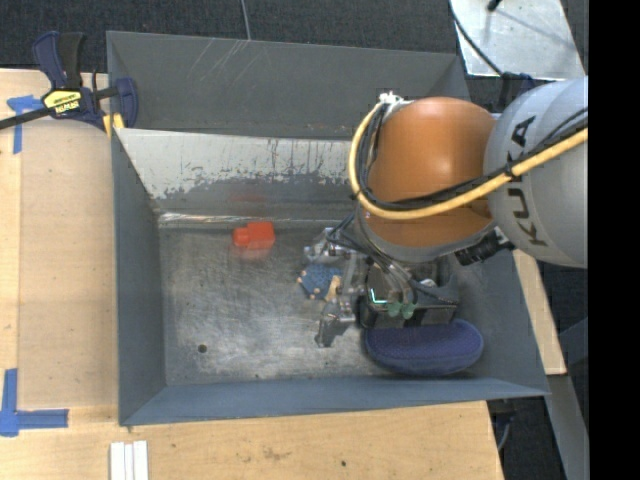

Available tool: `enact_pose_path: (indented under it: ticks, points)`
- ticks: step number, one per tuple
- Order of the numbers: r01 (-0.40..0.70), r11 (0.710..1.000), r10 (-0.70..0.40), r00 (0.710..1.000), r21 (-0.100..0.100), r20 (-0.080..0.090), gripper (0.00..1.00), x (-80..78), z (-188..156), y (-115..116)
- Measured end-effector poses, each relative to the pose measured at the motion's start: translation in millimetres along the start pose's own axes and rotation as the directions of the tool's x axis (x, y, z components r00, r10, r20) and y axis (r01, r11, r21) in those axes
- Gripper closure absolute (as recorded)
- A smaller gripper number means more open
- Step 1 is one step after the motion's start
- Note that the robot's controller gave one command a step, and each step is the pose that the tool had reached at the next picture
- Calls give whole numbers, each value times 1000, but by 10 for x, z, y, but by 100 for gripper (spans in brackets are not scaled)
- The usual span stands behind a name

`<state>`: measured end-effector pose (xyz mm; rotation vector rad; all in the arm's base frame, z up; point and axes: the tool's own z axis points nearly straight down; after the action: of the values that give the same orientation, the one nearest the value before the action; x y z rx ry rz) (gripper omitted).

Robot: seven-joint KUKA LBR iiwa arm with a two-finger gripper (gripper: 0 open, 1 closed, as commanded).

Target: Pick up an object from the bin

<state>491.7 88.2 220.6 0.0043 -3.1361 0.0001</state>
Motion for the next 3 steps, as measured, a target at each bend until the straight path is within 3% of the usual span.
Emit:
enact_pose_path:
  ticks: [1, 2, 3]
  points:
    - [24, 1000, -24, 1000, 0, 12, 0, -22, -204, -192]
    - [95, 995, -95, 995, 1, 2, 0, -671, 1280, -81]
    - [265, 964, -265, 964, 0, 15, 0, -875, 1461, -628]
